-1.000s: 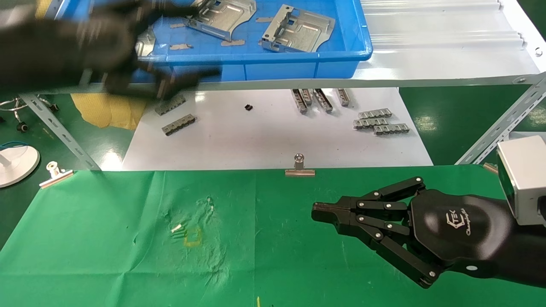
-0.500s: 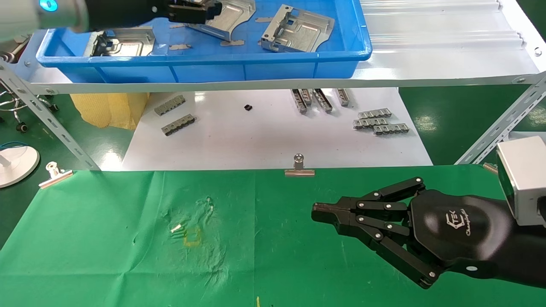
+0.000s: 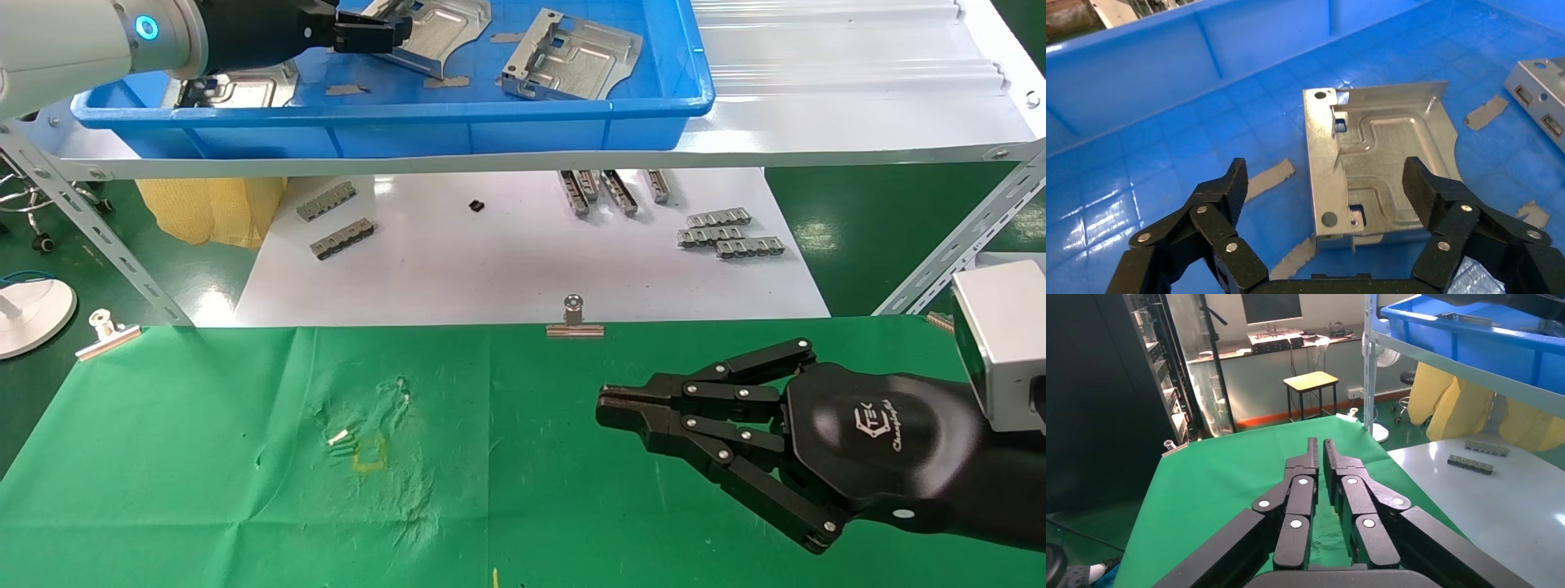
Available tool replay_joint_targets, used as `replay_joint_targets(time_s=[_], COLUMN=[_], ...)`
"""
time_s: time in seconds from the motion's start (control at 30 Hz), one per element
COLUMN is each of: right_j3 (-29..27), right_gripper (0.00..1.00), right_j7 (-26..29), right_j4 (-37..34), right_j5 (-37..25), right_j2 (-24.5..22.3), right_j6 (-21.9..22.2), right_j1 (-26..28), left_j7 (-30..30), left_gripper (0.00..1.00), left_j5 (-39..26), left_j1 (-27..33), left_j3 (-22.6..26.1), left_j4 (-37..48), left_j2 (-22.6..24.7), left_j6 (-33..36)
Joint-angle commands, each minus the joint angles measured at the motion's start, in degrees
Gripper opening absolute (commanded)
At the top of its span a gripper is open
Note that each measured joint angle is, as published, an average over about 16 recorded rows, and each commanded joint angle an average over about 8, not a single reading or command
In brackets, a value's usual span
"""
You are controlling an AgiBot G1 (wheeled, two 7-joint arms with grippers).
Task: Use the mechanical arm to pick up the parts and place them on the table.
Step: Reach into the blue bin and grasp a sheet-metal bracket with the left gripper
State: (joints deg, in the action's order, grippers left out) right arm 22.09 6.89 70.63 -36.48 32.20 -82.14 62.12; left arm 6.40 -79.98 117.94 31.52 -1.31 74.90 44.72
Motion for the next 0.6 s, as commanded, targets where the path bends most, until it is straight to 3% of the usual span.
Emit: replay_joint_targets(time_s=[0.03,0.6], right_j3=[0.0,0.0], right_gripper=[1.0,1.0], right_j7=[0.0,0.0], right_j4=[0.0,0.0], right_j5=[0.0,0.0], right_j2=[0.0,0.0], right_j6=[0.0,0.0], right_j1=[0.0,0.0], left_j7=[-0.1,-1.0], left_gripper=[0.0,0.0], left_j5=[0.0,0.1], left_j1=[0.1,-0.1], left_j3=[0.0,-0.1], left_j4=[0.3,0.5], left_j2=[0.2,0.9], left_j6=[-0.5,-1.2])
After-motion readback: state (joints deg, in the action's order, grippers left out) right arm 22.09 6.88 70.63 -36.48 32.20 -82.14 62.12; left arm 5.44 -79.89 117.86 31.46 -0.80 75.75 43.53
